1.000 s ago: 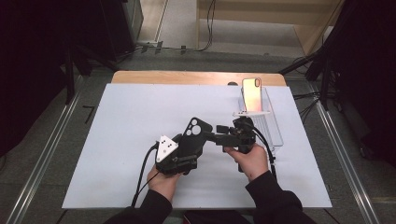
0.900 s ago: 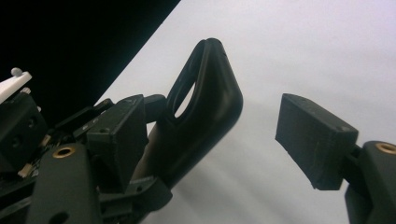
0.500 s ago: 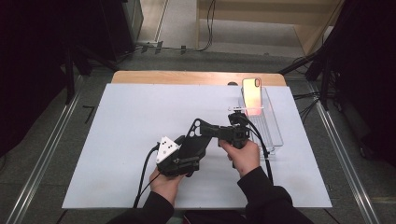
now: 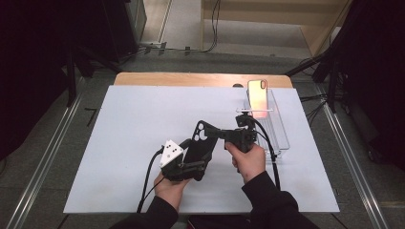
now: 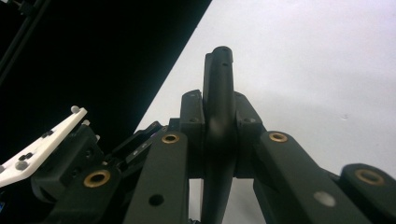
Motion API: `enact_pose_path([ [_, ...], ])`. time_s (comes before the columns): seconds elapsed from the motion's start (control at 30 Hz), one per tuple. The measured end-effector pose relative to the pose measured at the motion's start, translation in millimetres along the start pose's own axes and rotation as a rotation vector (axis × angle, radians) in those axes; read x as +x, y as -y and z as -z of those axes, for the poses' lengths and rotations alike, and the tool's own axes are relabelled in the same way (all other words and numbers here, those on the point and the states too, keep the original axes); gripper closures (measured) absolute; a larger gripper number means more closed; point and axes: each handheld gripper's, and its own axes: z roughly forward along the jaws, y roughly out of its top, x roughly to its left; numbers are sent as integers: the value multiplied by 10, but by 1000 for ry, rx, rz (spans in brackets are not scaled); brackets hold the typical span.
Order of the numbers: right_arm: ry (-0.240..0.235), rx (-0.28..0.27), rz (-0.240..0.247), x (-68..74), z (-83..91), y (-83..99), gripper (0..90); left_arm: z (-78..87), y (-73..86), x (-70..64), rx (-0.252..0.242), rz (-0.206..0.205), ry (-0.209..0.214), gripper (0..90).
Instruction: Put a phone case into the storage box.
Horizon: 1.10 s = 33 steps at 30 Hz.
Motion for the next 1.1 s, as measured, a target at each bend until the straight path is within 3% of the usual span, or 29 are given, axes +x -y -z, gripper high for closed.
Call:
enact_pose_path([
  [0.1, -4, 7, -1, 18, 19, -4, 773, 0, -7, -2, -4, -1, 11, 139],
  [0.23, -9, 0, 21, 42, 44, -11, 774, 2, -76, -5, 30, -12, 30, 136],
  [0.43, 4, -7, 36, 71, 89, -22, 775, 25, -161, 20, 104, 17, 37, 136],
  [0.53, 17, -20, 48, 63, 126, -36, 784, 33, -188, 77, 146, 51, 42, 136],
  [0.63, 71, -20, 96, 83, 155, -41, 788, 44, -217, 113, 168, 52, 57, 142],
  [0.87, 93, -17, 143, 114, 174, -48, 790, 48, -294, 175, 230, 45, 95, 148],
  [1.1, 110, -3, 252, 188, 240, -74, 790, 63, -389, 273, 295, 24, 168, 148],
])
